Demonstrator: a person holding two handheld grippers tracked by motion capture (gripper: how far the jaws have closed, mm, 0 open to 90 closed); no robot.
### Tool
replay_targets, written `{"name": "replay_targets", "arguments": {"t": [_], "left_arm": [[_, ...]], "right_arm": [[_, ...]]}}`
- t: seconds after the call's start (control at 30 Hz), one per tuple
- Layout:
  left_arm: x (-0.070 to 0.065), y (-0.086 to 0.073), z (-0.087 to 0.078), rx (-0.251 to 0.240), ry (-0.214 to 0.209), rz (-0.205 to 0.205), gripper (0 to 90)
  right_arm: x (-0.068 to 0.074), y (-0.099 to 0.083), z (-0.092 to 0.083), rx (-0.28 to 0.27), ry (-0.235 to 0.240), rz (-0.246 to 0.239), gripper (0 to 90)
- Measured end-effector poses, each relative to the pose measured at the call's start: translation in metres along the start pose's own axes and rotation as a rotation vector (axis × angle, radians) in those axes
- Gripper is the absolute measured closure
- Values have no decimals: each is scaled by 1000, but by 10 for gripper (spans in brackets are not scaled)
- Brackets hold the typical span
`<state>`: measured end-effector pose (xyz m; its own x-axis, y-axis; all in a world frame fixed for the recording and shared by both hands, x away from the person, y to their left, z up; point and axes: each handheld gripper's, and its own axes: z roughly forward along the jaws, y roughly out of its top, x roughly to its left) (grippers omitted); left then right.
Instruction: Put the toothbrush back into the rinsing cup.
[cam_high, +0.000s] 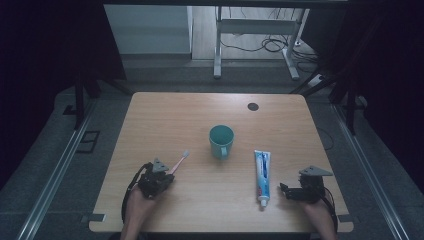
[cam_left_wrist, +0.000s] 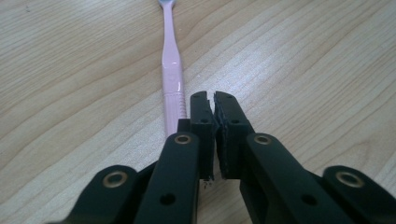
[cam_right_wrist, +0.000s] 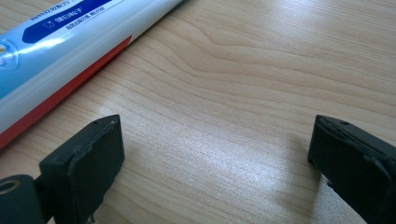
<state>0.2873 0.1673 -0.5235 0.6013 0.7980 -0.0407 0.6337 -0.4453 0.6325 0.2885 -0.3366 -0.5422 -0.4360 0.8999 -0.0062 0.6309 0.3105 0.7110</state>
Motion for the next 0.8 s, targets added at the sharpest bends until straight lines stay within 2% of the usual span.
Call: {"name": "replay_targets", "arguments": {"t": [0.5, 0.6, 0.8], "left_arm": [[5, 3, -6, 14, 13, -17, 651], [7, 4, -7, 25, 16, -25, 604], [14, 9, -5, 82, 11, -33, 525]], "right_arm": [[0, 0, 0, 0, 0, 0, 37], [0, 0, 0, 0, 0, 0, 37], [0, 0, 0, 1, -2, 2, 37]]}}
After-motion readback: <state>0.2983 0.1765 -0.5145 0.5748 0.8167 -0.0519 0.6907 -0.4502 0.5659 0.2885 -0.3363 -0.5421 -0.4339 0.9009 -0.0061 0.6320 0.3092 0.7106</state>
